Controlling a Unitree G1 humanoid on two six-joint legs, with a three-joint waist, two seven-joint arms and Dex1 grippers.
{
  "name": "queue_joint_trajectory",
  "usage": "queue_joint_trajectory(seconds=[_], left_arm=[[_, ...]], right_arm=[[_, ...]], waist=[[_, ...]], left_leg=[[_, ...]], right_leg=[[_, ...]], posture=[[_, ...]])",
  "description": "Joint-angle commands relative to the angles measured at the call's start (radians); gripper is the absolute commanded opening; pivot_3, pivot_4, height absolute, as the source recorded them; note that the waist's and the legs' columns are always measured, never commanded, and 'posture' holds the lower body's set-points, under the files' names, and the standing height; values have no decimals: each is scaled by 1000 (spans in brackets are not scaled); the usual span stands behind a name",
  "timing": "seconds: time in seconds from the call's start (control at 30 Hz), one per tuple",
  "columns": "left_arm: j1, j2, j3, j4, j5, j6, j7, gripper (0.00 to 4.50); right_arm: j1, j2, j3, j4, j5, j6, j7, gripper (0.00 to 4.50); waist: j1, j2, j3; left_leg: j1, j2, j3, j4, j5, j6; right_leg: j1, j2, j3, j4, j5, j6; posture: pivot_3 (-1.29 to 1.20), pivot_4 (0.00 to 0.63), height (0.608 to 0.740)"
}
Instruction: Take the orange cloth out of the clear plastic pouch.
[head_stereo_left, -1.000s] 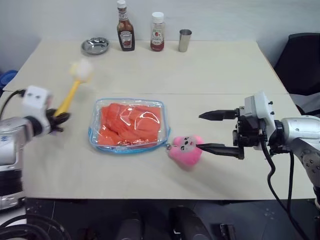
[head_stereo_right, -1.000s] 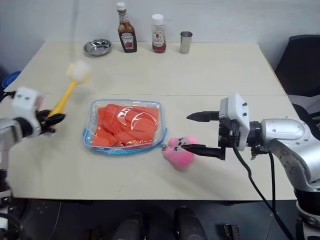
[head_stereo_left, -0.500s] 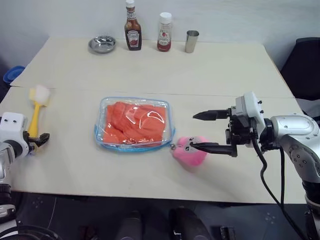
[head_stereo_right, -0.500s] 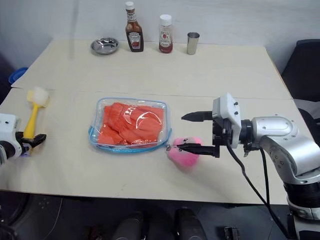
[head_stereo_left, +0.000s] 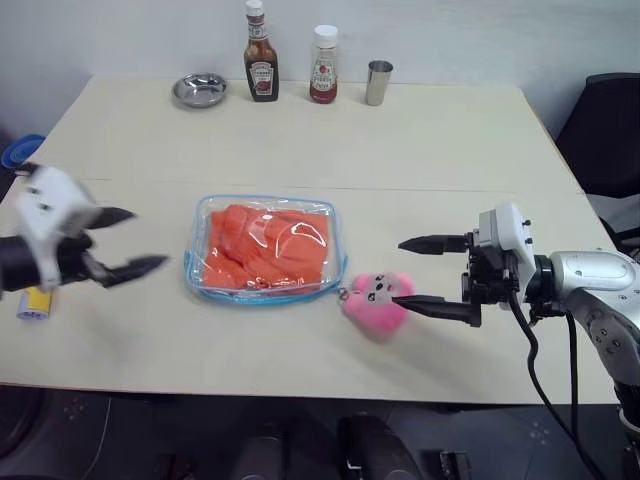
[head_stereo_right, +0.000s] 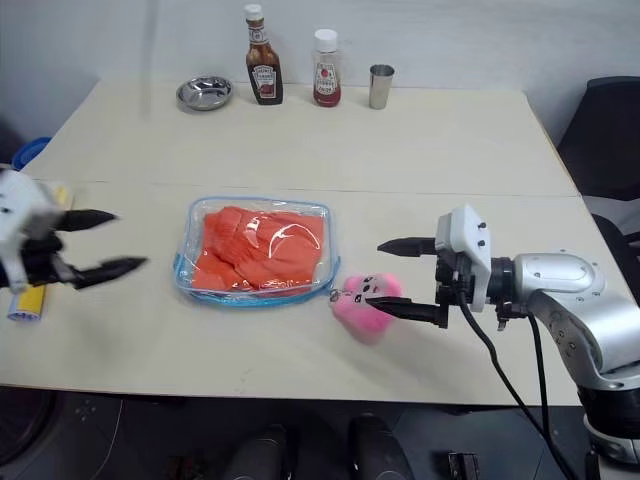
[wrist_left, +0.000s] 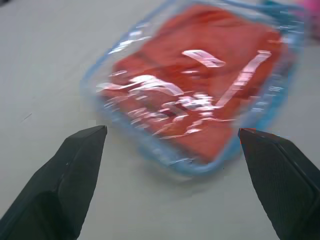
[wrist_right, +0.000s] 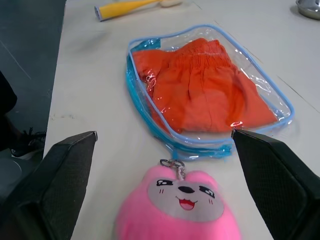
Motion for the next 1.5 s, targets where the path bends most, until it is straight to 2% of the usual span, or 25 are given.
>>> queue_joint_trajectory(seconds=[0.03,0.2,0.37,0.47,0.63,0.67,0.83,0.93,1.13,1.23,1.3,1.4,1.5], left_arm=[[-77,4,-209,29,155,-194,-45,4474],[-198,-16,-412,201,368,-436,-71,4474],[-295,-81,-477,358,487,-575,-30,4474],[-301,-108,-480,401,509,-627,-29,3951],[-287,-114,-473,418,500,-687,-66,2493],[-283,-111,-474,418,494,-700,-79,2363],[-214,-87,-435,403,449,-808,-126,1082],[-198,-74,-418,428,471,-861,-111,1082],[-212,-128,-409,409,433,-799,-88,1082],[-208,-138,-398,397,429,-764,-87,1610],[-200,-148,-380,385,409,-735,-81,2262],[-175,-141,-306,265,207,-508,-143,3102],[-172,-122,-235,145,9,-281,-178,3102]], right_arm=[[24,-35,-44,-31,-11,-12,1,4500],[74,-54,-75,-29,-27,-21,-8,4500],[142,-48,-106,-67,-32,-20,-33,4500],[163,-44,-109,-84,-33,-20,-46,4500],[170,-48,-115,-80,-32,-21,-49,4500],[168,-49,-115,-78,-33,-21,-48,4500],[178,-68,-118,-73,-32,-13,-27,4500],[191,-81,-122,-70,-32,-15,-11,4500],[201,-57,-87,-73,-53,16,-72,4500],[215,-30,-54,-91,-59,25,-108,4500],[211,-10,-31,-91,-68,30,-132,4500],[190,26,15,-64,-91,30,-160,4500],[164,55,53,-31,-115,23,-169,4500]], waist=[[0,0,0],[-2,0,0],[3,0,0],[1,0,0],[3,0,0],[3,0,0],[1,0,0],[2,0,0],[2,0,0],[2,0,0],[1,0,0],[-1,0,0],[1,0,0]], left_leg=[[0,0,0,0,0,0],[0,1,2,-1,0,1],[0,1,2,1,0,2],[-1,1,2,2,-1,2],[-1,1,2,3,-1,2],[-1,1,2,3,-1,2],[-1,1,2,3,-1,2],[-1,1,2,4,-1,2],[-1,1,2,4,-1,3],[-1,1,2,4,-1,3],[-1,1,2,4,-1,3],[-1,1,2,5,-1,3],[-1,1,2,5,-1,2]], right_leg=[[0,1,0,0,0,0],[-1,3,2,1,0,0],[-1,3,2,1,0,0],[-1,2,2,1,0,0],[-1,2,2,3,0,0],[-1,2,2,3,0,0],[-1,2,2,3,0,0],[-1,2,1,3,0,0],[0,2,1,3,0,0],[0,2,1,3,0,0],[-1,2,1,4,0,0],[-1,2,2,4,0,0],[-1,2,1,5,0,0]], posture=[[0,150,740],[0,150,740],[0,150,740],[0,150,740],[0,150,740],[0,150,740],[0,150,740],[0,150,740],[0,150,740],[0,150,740],[0,150,740],[0,150,740],[0,150,740]])
